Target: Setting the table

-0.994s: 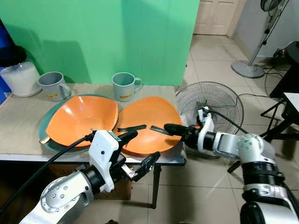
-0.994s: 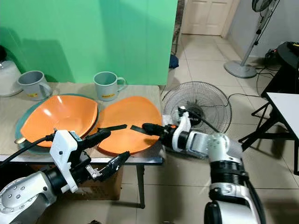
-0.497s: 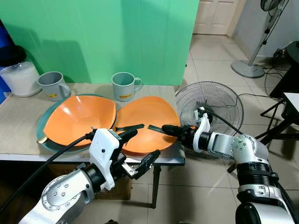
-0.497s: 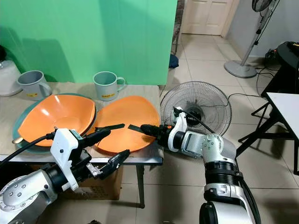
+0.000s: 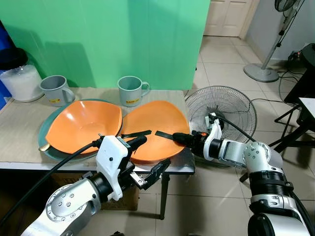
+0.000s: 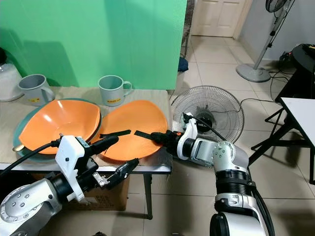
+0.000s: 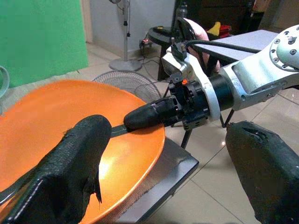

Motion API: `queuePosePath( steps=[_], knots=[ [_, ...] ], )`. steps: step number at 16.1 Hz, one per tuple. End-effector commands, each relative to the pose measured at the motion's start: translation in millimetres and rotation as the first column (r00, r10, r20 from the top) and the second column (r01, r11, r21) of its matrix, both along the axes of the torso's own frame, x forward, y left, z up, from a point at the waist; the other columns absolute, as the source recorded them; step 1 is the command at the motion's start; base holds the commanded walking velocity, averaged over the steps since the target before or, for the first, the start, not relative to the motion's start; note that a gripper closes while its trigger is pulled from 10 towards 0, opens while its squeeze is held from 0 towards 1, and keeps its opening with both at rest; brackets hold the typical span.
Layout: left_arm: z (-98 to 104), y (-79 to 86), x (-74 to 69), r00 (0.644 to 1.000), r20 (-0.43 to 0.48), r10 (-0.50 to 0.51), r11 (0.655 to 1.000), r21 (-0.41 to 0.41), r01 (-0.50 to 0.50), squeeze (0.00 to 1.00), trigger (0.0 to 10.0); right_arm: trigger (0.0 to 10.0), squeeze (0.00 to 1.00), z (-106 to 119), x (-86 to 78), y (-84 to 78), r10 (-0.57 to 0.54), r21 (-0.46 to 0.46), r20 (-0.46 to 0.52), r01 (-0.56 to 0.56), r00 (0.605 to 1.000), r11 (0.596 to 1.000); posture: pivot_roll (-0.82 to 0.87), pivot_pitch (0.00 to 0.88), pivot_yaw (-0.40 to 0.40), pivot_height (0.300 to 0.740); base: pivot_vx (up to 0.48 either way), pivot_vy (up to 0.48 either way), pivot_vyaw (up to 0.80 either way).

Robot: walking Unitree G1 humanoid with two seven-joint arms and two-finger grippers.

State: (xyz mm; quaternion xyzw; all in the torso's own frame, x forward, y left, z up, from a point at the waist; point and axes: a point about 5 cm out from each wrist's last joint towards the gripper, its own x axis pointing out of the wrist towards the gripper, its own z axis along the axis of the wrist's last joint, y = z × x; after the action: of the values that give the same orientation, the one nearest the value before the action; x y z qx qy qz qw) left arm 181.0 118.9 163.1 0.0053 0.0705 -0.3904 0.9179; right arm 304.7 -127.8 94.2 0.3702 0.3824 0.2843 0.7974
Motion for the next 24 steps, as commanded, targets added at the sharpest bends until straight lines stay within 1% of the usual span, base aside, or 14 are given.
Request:
queuePosePath(
  steps=[1,6,8,10,12,13,14,15,18,19,20,21,22,24],
  knots=[
    [-1,0.3,1.4,1.0,0.001,0.002,1.0,0.013,-0.002,0.0,10.0,0.0,0.0,1,1.6,-1.3,-0.016,0.003,0.002,0.016,1.0,1.0,-0.06,0.0,-0.014,0.74,0.0,0.0,0.0],
    [-2,-0.3,1.8,1.0,0.001,-0.002,1.0,0.013,0.002,0.0,10.0,0.0,0.0,0,3.1,-7.8,-0.05,-0.014,-0.002,0.05,0.999,0.999,-0.06,0.0,-0.009,0.74,0.0,0.0,0.0],
    [-1,-0.1,2.9,1.0,0.004,-0.001,1.0,0.013,0.001,0.0,10.0,0.0,0.0,4,4.8,-15.2,-0.082,0.0,0.006,0.082,0.997,0.997,-0.06,0.0,-0.007,0.74,0.0,0.0,0.0],
    [-2,-0.2,4.2,1.0,0.007,-0.001,1.0,0.013,0.001,0.0,10.0,0.0,0.0,9,5.7,-27.5,-0.12,0.0,0.03,0.12,0.992,0.993,-0.07,0.0,0.001,0.74,0.0,0.0,0.0],
    [-1,0.9,7.8,1.0,0.028,0.007,1.0,0.019,-0.007,0.0,10.0,0.0,0.0,20,7.5,-49.1,-0.194,0.002,0.101,0.195,0.976,0.981,-0.07,0.0,0.011,0.74,0.0,0.0,0.0],
    [0,2.0,9.4,0.999,0.037,0.022,1.0,0.017,-0.022,0.0,10.0,0.0,0.0,23,7.5,-52.8,-0.208,0.012,0.112,0.208,0.972,0.978,-0.07,0.0,0.011,0.74,0.0,0.0,0.0],
    [3,7.3,13.3,0.994,0.072,0.079,0.997,0.018,-0.081,0.0,10.0,0.0,0.0,37,3.6,-62.3,-0.242,0.05,0.171,0.237,0.955,0.97,-0.07,0.0,0.017,0.74,0.0,0.0,0.0],
    [5,11.0,15.2,0.988,0.094,0.124,0.992,0.006,-0.125,0.0,10.0,0.0,0.0,47,-1.1,-66.7,-0.253,0.081,0.213,0.241,0.944,0.967,-0.07,0.0,0.023,0.74,0.0,0.0,0.0],
    [10,14.9,16.4,0.973,0.13,0.193,0.981,-0.023,-0.192,0.0,10.0,0.0,0.0,63,-10.8,-72.9,-0.279,0.121,0.283,0.254,0.918,0.96,-0.07,0.0,0.031,0.74,0.0,0.0,0.0],
    [12,17.4,17.0,0.958,0.151,0.245,0.969,-0.036,-0.243,0.0,10.0,1.1,0.0,72,-17.0,-74.4,-0.28,0.139,0.324,0.247,0.904,0.959,-0.08,0.0,0.037,0.74,0.0,0.0,0.0],
    [13,20.0,17.8,0.934,0.181,0.307,0.952,-0.044,-0.305,0.0,10.0,10.0,0.0,80,-21.7,-74.6,-0.281,0.107,0.402,0.26,0.872,0.96,-0.08,0.0,0.044,0.74,0.0,0.0,0.0],
    [14,23.8,19.6,0.904,0.21,0.373,0.927,-0.046,-0.372,0.0,10.0,10.0,0.0,86,-23.8,-73.9,-0.319,0.083,0.46,0.317,0.829,0.945,-0.08,0.0,0.045,0.74,0.0,0.0,0.0],
    [14,26.7,21.0,0.888,0.226,0.401,0.914,-0.039,-0.403,0.0,10.0,10.0,0.0,88,-24.4,-72.7,-0.344,0.094,0.471,0.342,0.812,0.935,-0.08,0.0,0.045,0.74,0.0,0.0,-0.74],
    [13,35.5,24.6,0.844,0.249,0.475,0.874,-0.028,-0.484,0.0,10.0,10.0,0.0,88,-26.3,-72.2,-0.388,0.107,0.485,0.387,0.784,0.916,-0.08,0.0,0.046,0.74,0.0,0.0,-0.79]
  ],
)
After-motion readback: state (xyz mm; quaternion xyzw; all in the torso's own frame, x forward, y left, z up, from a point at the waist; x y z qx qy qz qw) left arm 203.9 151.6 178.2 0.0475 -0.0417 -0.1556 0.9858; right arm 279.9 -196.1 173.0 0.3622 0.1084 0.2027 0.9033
